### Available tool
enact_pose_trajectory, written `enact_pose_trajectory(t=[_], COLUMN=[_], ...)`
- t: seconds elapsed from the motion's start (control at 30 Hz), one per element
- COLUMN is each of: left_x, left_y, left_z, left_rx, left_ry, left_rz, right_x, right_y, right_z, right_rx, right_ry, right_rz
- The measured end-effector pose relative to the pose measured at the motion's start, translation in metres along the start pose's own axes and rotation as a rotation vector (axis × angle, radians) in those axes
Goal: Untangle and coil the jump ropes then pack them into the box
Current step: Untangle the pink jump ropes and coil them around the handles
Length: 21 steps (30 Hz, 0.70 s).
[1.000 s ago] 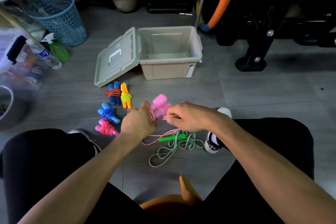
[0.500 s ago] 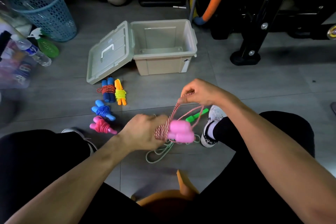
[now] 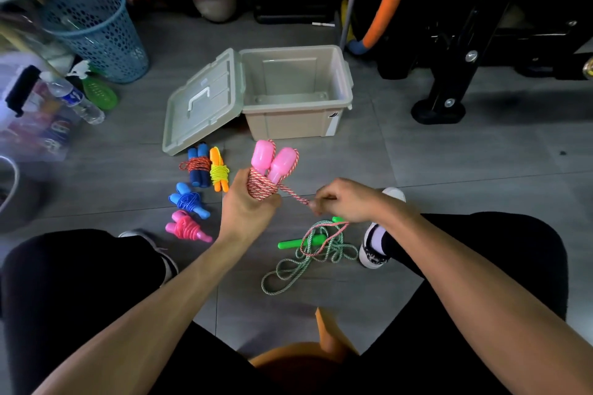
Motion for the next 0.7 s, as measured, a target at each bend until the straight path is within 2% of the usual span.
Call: enact_pose_trajectory(t=[0.07, 0.13, 0.2, 0.27, 0.33, 0.43, 0.53, 0.6, 0.7], left_x=[0.001, 0.005, 0.012, 0.021, 0.027, 0.025, 0.021, 0.015, 0.002], left_y=[0.005, 0.01, 0.017, 0.023, 0.026, 0.026, 0.02, 0.013, 0.007], left_z=[0.002, 0.003, 0.001, -0.003, -0.007, -0.014, -0.018, -0.017, -0.009], left_rx=[0.017, 0.087, 0.227, 0.409, 0.625, 0.967, 1.156, 1.121, 0.832], left_ry=[0.026, 0.128, 0.241, 0.343, 0.409, 0.421, 0.384, 0.362, 0.294], left_rz=[0.23, 0.605, 0.896, 0.998, 0.977, 0.847, 0.728, 0.618, 0.379], right_x=[0.007, 0.007, -0.001, -0.013, -0.026, -0.038, -0.039, -0.037, -0.043], right_y=[0.015, 0.031, 0.043, 0.046, 0.042, 0.03, 0.019, 0.01, -0.01], right_z=[-0.005, -0.012, -0.016, -0.016, -0.012, -0.006, -0.002, 0.0, -0.003], right_rx=[-0.035, -0.097, -0.123, -0.123, -0.113, -0.086, -0.093, -0.083, -0.005], right_ry=[0.019, 0.003, 0.002, -0.008, -0.037, -0.067, -0.06, -0.035, -0.109], right_rz=[-0.143, -0.214, -0.21, -0.189, -0.192, -0.167, -0.061, 0.032, 0.156])
Point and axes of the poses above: each hand's wrist, its own z-axis towards the middle knuckle, its own x-axis out of the palm, y = z × x, the point moved 3 cm from there along z, towards the middle knuckle, and after that the axes turned 5 degrees about -y, right-handed, at the moved point
